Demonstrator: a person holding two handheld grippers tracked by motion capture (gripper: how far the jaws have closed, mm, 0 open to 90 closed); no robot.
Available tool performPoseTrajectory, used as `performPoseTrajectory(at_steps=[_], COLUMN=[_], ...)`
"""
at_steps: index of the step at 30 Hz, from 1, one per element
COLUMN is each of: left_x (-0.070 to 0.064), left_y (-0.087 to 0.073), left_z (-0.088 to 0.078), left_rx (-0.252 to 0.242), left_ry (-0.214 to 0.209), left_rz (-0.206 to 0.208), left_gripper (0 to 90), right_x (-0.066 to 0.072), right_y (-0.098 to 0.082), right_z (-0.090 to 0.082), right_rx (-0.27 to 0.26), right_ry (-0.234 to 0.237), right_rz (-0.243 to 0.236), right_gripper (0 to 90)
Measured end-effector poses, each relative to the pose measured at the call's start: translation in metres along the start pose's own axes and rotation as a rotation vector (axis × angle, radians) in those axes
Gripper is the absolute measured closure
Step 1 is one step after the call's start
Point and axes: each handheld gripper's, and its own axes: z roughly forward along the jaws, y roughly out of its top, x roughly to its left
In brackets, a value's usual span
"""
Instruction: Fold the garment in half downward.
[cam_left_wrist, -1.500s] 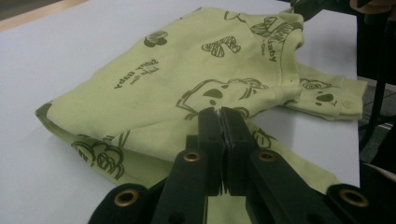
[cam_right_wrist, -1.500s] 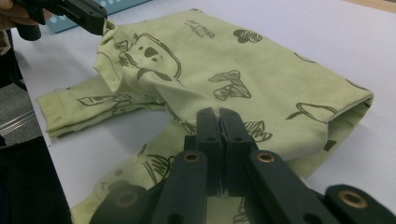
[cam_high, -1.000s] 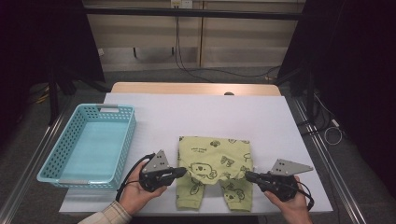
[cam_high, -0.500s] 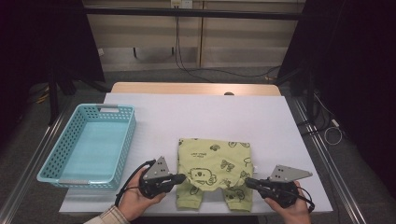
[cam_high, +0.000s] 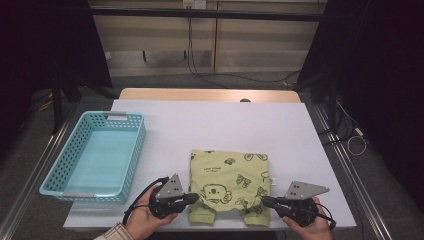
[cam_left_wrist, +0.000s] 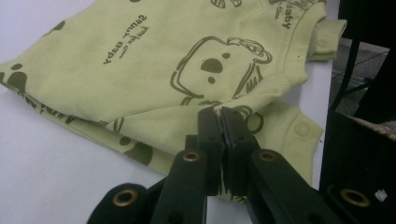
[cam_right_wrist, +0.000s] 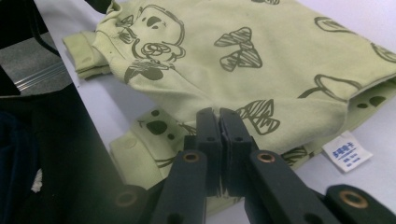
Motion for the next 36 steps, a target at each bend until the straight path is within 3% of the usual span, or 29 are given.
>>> performPoseTrajectory(at_steps=[1,3,5,9,10,11,16,23,28,31,36], left_x=[-0.001,0.001,0.002,0.005,0.007,0.007,0.012,0.025,0.032,0.036,0.040], left_y=[-0.001,-0.002,-0.002,-0.002,-0.001,-0.001,0.001,0.001,0.001,0.002,0.005], left_z=[0.000,-0.001,-0.003,-0.006,-0.008,-0.008,-0.009,-0.015,-0.015,-0.016,-0.016], left_rx=[-0.016,-0.012,-0.024,-0.047,-0.029,-0.053,-0.087,-0.152,-0.208,-0.221,-0.247], left_ry=[0.002,0.001,0.000,-0.007,0.006,0.012,0.039,0.105,0.147,0.170,0.201], left_rz=[-0.020,-0.009,-0.053,-0.066,-0.046,-0.067,-0.083,-0.159,-0.176,-0.176,-0.183], left_gripper=[87.3,86.4,84.4,78.8,76.1,73.5,66.2,40.3,20.5,14.8,4.7], right_x=[0.000,0.000,-0.001,-0.001,-0.002,-0.002,-0.006,-0.008,-0.008,-0.005,-0.001], right_y=[0.000,-0.001,-0.002,-0.002,-0.002,-0.002,-0.001,0.002,0.008,0.012,0.017], right_z=[0.000,-0.001,-0.001,-0.003,-0.003,-0.004,-0.006,-0.007,-0.003,0.001,0.008], right_rx=[0.002,0.001,0.005,-0.013,-0.024,-0.032,-0.065,-0.133,-0.176,-0.196,-0.212], right_ry=[-0.003,0.002,-0.005,-0.007,-0.002,-0.005,-0.027,-0.074,-0.103,-0.131,-0.128], right_rz=[0.003,0.010,0.022,0.041,0.049,0.059,0.089,0.117,0.131,0.133,0.133], right_gripper=[87.7,86.9,84.5,74.5,71.6,70.5,58.4,40.4,27.4,19.9,12.8])
